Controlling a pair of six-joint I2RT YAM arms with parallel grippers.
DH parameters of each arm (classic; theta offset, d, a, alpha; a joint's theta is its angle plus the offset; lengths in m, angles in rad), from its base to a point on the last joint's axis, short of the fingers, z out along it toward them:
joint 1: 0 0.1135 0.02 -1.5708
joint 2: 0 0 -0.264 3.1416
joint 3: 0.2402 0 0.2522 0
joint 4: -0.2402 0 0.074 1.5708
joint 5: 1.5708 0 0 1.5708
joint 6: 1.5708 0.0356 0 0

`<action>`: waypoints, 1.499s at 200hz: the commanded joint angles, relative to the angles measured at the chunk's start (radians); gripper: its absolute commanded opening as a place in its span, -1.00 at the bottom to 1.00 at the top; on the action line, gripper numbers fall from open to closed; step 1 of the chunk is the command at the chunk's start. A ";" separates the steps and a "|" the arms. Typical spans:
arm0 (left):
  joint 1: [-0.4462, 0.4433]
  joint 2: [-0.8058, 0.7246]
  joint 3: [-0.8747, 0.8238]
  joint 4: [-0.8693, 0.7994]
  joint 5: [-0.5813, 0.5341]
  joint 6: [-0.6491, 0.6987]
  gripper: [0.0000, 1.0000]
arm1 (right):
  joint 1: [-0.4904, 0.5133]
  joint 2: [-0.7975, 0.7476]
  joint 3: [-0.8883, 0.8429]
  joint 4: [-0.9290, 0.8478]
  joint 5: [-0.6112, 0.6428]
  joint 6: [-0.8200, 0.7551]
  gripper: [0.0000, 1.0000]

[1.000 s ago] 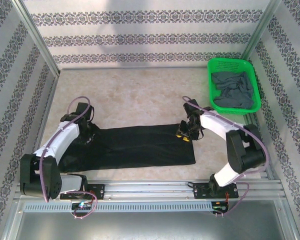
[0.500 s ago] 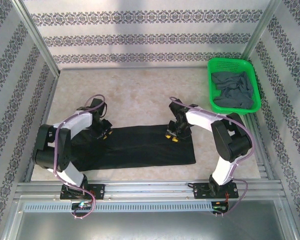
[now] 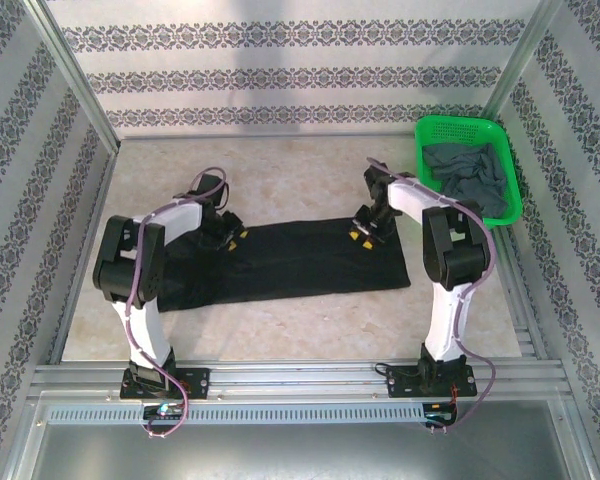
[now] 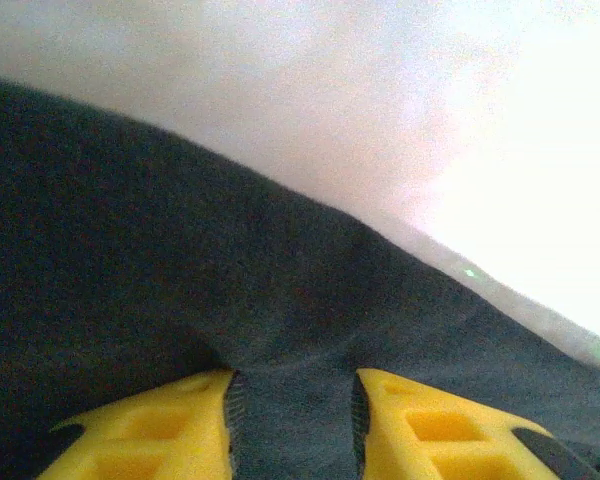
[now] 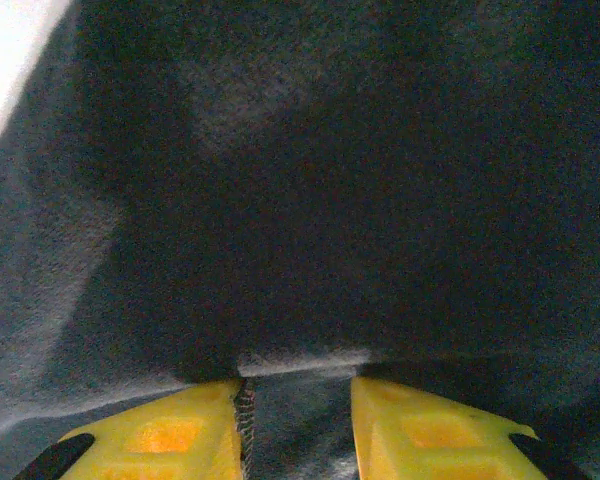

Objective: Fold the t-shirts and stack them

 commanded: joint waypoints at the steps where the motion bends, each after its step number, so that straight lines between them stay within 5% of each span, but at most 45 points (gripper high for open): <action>1: 0.012 -0.035 0.068 -0.046 -0.057 0.059 -0.18 | -0.019 0.032 0.098 -0.004 0.045 -0.105 -0.29; 34: 0.149 -0.169 0.027 -0.139 -0.109 0.167 -0.16 | 0.048 -0.067 0.149 0.022 0.079 -0.248 -0.21; 69: 0.253 -0.236 -0.027 -0.251 -0.034 0.228 -0.21 | 0.128 -0.174 0.053 0.078 0.014 -0.232 -0.19; 122: 0.097 -0.276 -0.162 -0.187 0.010 0.350 -0.16 | 0.217 -0.253 -0.099 0.252 -0.204 -0.139 -0.10; 195: -0.019 -0.270 -0.227 -0.100 -0.203 0.586 0.08 | 0.255 -0.313 -0.119 0.260 -0.239 -0.124 -0.06; 226: -0.056 -0.240 -0.258 -0.021 -0.198 0.605 0.10 | 0.261 -0.330 -0.158 0.286 -0.249 -0.093 -0.06; 269: -0.128 -0.265 -0.254 -0.007 -0.205 0.533 -0.09 | 0.264 -0.341 -0.188 0.279 -0.235 -0.090 -0.07; 300: -0.160 -0.298 -0.280 -0.036 -0.224 0.503 -0.42 | 0.263 -0.349 -0.201 0.283 -0.232 -0.087 -0.07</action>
